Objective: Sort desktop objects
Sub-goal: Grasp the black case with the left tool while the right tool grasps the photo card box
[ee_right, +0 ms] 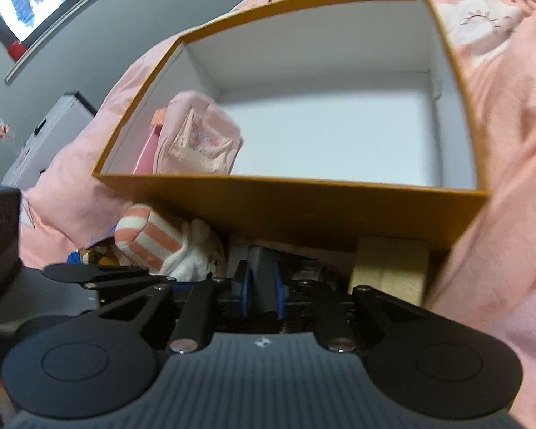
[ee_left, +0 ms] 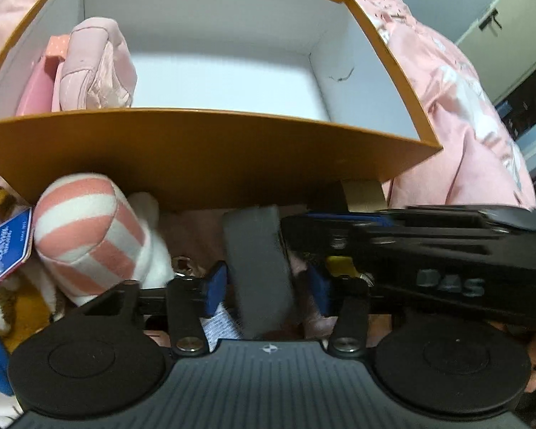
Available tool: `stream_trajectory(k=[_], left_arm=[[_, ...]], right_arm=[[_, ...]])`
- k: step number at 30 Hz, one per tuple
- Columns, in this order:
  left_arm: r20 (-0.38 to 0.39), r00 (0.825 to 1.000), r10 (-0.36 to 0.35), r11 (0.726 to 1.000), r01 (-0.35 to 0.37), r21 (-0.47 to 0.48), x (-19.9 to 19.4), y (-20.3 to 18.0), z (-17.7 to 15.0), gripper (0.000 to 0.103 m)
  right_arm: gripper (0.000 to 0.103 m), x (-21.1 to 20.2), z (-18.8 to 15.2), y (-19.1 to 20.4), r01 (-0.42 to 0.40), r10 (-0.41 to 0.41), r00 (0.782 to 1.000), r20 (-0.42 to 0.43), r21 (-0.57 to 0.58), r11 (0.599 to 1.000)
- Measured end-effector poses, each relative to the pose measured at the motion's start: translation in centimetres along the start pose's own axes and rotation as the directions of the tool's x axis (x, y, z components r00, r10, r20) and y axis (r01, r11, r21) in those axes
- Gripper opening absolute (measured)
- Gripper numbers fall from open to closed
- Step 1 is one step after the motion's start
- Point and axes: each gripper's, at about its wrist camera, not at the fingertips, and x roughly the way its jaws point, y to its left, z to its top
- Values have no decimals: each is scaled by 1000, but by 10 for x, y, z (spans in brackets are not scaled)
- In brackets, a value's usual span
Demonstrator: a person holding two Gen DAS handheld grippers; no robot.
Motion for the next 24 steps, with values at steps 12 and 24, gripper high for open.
stream_trajectory(k=[12, 24], left_arm=[[72, 995, 71, 997, -68, -44, -30, 1, -6, 38], [162, 982, 93, 995, -85, -52, -86, 8, 7, 37]], right_arm=[[18, -43, -9, -8, 85, -85, 995, 59, -7, 996], [45, 7, -16, 42, 168, -176, 984, -31, -172, 971]])
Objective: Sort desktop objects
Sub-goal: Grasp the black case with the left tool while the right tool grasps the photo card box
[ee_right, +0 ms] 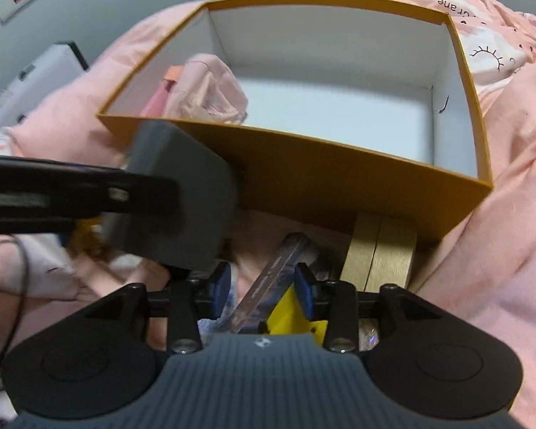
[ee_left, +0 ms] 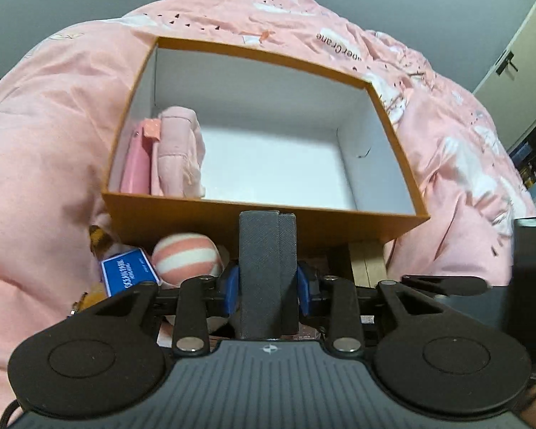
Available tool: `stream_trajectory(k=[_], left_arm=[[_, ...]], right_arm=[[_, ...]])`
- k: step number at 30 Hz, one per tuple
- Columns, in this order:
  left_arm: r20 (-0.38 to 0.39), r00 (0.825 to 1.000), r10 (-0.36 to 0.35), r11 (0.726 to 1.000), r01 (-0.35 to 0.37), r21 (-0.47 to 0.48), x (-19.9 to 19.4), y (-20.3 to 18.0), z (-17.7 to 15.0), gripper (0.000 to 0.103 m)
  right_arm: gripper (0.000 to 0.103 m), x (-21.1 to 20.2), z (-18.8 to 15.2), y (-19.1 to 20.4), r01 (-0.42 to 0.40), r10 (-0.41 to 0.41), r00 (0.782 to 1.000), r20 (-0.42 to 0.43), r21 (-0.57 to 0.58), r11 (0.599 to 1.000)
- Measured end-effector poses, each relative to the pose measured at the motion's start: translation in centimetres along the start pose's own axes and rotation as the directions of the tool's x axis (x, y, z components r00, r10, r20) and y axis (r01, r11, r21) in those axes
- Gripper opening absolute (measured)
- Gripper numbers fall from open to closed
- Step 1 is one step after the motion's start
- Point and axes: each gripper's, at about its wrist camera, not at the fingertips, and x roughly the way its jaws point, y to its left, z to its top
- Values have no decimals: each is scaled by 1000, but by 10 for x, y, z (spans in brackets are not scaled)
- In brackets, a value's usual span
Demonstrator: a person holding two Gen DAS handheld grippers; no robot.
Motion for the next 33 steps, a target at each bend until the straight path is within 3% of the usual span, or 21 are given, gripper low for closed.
stream_trajectory(k=[5, 12, 16, 22, 27, 31, 33], left_arm=[[8, 1000, -13, 1000, 13, -24, -4, 13, 1, 37], [25, 999, -48, 997, 50, -65, -7, 31, 0, 37], [26, 997, -66, 995, 68, -75, -5, 35, -2, 37], [26, 997, -70, 995, 72, -69, -5, 35, -2, 37], [10, 997, -75, 997, 75, -31, -2, 27, -4, 37], [5, 997, -72, 997, 72, 22, -1, 17, -7, 37], [-6, 998, -61, 997, 61, 38, 2, 15, -8, 37]], right_arm=[[57, 22, 10, 13, 99, -101, 994, -42, -39, 994], [57, 55, 8, 30, 235, -249, 963, -104, -136, 963], [57, 62, 8, 33, 253, -272, 956, -111, -158, 954], [42, 37, 9, 0, 174, -170, 980, -102, 27, 984], [29, 12, 4, -35, 35, -23, 998, -62, 208, 977], [25, -1, 6, -48, -123, 133, 991, -14, 301, 946], [25, -3, 7, -46, -151, 157, 988, 5, 307, 940]])
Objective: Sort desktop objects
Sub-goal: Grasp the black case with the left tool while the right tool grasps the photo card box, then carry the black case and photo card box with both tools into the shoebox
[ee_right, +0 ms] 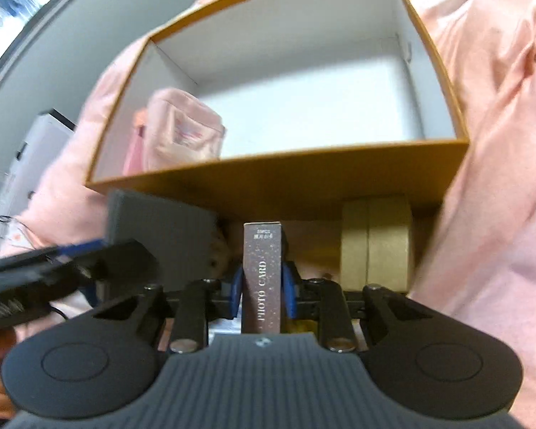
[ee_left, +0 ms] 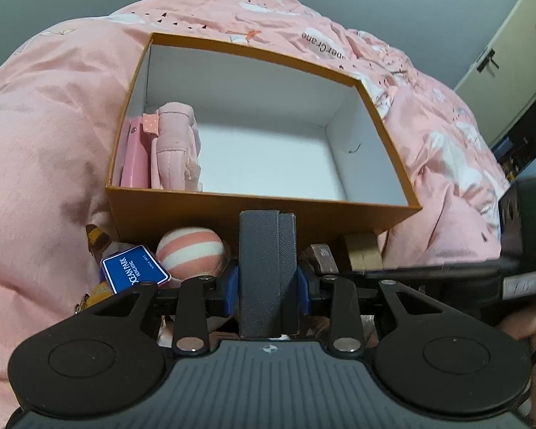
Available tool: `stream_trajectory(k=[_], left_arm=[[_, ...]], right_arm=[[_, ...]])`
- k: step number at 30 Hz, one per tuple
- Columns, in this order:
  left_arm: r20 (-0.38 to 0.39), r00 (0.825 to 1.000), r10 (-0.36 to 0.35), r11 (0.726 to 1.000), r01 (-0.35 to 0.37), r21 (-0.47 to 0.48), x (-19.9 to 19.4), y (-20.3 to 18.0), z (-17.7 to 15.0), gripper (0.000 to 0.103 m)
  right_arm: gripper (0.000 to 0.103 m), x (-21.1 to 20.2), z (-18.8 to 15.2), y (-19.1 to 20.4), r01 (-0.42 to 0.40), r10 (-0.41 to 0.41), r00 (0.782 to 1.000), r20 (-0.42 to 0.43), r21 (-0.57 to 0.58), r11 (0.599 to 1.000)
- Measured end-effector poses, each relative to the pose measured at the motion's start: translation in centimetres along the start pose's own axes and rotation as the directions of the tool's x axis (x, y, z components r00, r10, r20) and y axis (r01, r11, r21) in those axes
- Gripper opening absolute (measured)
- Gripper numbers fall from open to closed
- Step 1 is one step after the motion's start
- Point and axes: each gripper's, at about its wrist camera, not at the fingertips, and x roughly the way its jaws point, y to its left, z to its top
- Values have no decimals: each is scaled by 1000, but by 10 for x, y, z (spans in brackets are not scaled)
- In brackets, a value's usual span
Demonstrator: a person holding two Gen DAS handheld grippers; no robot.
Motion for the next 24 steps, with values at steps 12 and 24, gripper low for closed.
stream_trajectory(k=[12, 24], left_arm=[[-54, 998, 28, 999, -26, 48, 19, -5, -8, 38], [-86, 994, 67, 996, -61, 65, 23, -7, -10, 39]], right_arm=[[31, 19, -14, 1, 66, -72, 995, -75, -75, 995], [24, 23, -19, 1, 43, -52, 995, -89, -99, 994]])
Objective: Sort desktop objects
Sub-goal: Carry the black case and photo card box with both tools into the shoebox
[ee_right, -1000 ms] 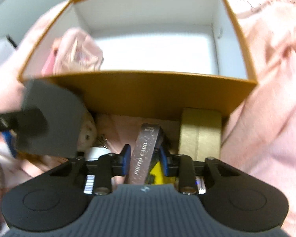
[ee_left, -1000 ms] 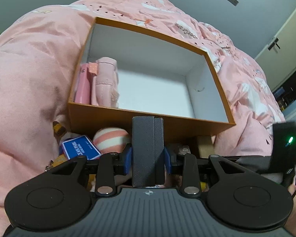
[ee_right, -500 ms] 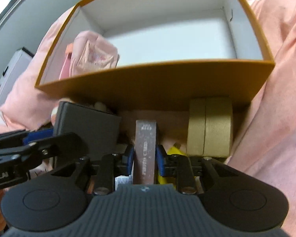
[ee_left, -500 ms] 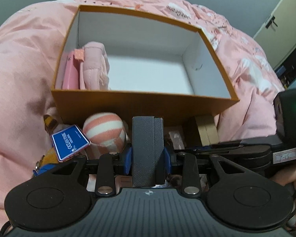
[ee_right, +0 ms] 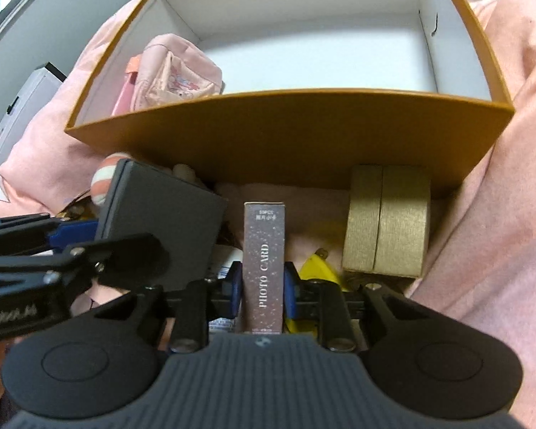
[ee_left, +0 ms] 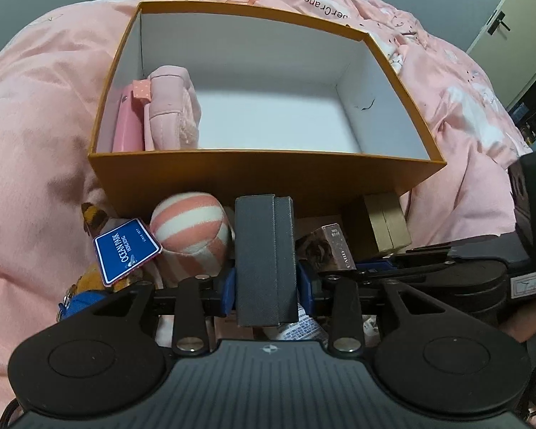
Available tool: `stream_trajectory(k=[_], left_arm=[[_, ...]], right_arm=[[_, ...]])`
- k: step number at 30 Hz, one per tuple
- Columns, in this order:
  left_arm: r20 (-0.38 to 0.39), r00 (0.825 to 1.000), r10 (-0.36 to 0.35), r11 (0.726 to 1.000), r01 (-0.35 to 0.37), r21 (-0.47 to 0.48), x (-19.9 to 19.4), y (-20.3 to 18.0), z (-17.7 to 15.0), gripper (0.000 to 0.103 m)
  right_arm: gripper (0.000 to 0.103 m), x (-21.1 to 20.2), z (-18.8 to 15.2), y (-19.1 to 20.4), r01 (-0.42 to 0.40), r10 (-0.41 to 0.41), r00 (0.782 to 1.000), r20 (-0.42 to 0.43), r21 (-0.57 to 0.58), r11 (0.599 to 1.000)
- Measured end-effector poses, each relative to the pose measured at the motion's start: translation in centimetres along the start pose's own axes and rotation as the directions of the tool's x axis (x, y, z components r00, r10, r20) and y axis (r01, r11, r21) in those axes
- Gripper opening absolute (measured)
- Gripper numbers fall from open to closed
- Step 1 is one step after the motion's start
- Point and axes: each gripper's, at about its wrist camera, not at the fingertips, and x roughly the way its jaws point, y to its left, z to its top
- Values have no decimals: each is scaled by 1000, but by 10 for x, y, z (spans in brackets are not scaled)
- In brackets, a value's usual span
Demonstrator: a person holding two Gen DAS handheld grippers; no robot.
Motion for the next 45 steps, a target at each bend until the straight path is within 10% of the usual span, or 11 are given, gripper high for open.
stream_trajectory(k=[18, 29, 45], left_arm=[[164, 981, -100, 994, 105, -21, -70, -6, 33, 38], [252, 967, -38, 999, 45, -23, -68, -5, 93, 38], [-21, 994, 110, 993, -111, -51, 38, 16, 99, 38]], right_arm=[[24, -103, 15, -12, -231, 207, 944, 257, 66, 971], [24, -114, 70, -2, -218, 198, 892, 407, 2, 976], [24, 5, 97, -20, -140, 117, 973, 197, 106, 984]])
